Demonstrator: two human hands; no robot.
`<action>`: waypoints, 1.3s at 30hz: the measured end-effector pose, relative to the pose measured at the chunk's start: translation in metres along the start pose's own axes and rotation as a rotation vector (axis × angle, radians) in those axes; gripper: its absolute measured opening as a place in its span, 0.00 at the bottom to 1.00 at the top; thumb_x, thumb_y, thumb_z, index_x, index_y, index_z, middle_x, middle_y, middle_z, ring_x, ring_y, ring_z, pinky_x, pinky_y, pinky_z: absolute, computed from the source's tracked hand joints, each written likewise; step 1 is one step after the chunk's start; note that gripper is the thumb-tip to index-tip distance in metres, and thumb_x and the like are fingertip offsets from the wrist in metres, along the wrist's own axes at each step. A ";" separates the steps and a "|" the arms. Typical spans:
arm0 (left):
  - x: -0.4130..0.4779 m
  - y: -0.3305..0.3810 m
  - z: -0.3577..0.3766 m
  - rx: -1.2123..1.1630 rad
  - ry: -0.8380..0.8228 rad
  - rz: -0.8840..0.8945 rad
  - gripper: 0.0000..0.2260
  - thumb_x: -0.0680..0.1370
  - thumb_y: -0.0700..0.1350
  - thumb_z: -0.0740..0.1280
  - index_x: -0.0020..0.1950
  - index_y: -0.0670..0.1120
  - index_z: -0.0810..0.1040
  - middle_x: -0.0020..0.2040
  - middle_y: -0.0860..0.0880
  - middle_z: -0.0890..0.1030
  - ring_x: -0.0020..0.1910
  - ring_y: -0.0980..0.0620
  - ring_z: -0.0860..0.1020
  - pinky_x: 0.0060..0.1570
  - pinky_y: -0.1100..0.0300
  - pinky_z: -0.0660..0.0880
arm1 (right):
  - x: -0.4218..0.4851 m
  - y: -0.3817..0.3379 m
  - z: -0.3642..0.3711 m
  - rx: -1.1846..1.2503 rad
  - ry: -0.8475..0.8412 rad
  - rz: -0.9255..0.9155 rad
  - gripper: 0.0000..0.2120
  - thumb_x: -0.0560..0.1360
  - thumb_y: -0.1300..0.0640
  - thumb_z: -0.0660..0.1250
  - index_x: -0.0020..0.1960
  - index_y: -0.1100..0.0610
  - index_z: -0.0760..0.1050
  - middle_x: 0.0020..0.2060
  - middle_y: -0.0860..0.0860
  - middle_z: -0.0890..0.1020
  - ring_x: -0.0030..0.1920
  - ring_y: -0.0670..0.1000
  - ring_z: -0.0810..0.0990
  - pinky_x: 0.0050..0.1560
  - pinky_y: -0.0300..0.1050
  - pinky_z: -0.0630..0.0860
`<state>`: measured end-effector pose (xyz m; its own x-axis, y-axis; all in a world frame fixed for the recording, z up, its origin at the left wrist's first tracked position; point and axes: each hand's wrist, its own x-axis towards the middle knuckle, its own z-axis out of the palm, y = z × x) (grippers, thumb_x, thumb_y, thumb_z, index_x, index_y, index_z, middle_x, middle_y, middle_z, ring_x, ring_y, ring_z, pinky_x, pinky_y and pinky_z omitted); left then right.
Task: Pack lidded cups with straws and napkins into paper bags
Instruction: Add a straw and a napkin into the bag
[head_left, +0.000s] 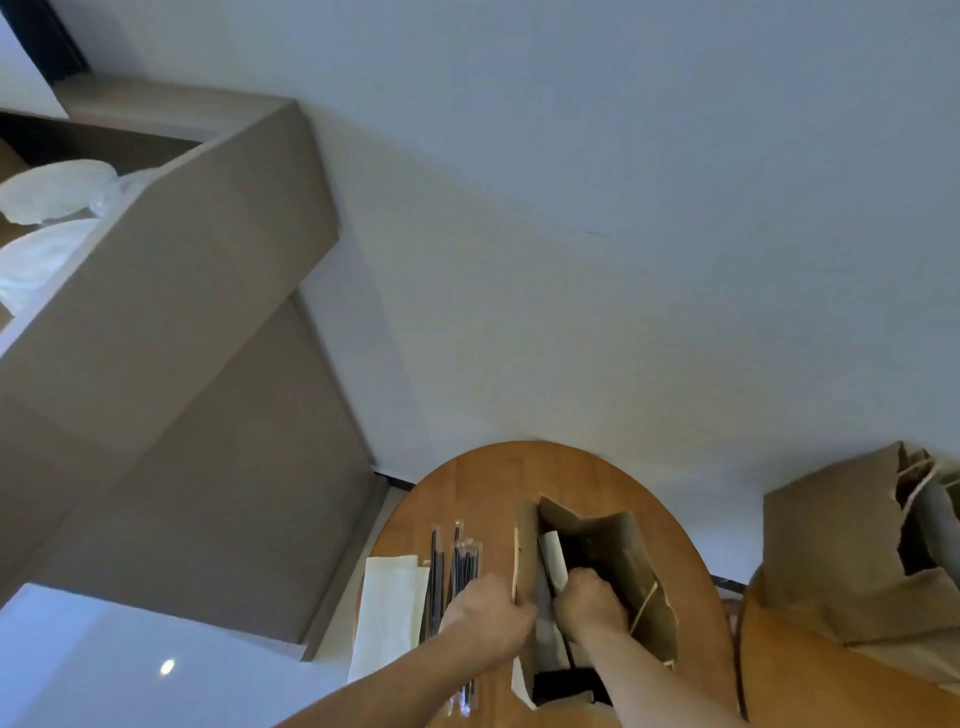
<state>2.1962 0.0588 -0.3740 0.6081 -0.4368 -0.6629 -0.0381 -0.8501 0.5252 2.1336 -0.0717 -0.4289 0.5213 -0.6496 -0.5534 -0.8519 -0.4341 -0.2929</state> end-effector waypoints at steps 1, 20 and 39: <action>0.000 -0.002 0.000 -0.007 -0.001 -0.005 0.12 0.78 0.54 0.62 0.49 0.48 0.81 0.43 0.48 0.81 0.44 0.50 0.83 0.48 0.57 0.82 | 0.003 0.000 0.003 -0.014 -0.006 0.007 0.06 0.78 0.57 0.64 0.44 0.49 0.73 0.39 0.46 0.77 0.40 0.46 0.76 0.46 0.44 0.76; -0.002 0.000 -0.003 -0.112 -0.063 0.114 0.09 0.78 0.49 0.63 0.40 0.47 0.76 0.35 0.48 0.75 0.34 0.52 0.76 0.36 0.61 0.73 | -0.012 -0.027 -0.077 -0.368 0.107 -0.266 0.19 0.74 0.57 0.65 0.66 0.54 0.72 0.65 0.54 0.73 0.66 0.58 0.68 0.64 0.52 0.69; -0.012 0.027 0.030 -0.191 -0.277 0.218 0.20 0.69 0.54 0.74 0.60 0.53 0.78 0.54 0.52 0.83 0.55 0.52 0.80 0.60 0.54 0.77 | -0.041 0.024 -0.066 0.801 -0.331 -0.010 0.28 0.79 0.33 0.53 0.64 0.51 0.77 0.59 0.52 0.81 0.60 0.56 0.79 0.65 0.59 0.73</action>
<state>2.1638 0.0327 -0.3678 0.3645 -0.6859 -0.6299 0.0212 -0.6701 0.7420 2.0947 -0.0968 -0.3616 0.5933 -0.3789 -0.7102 -0.6912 0.2125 -0.6908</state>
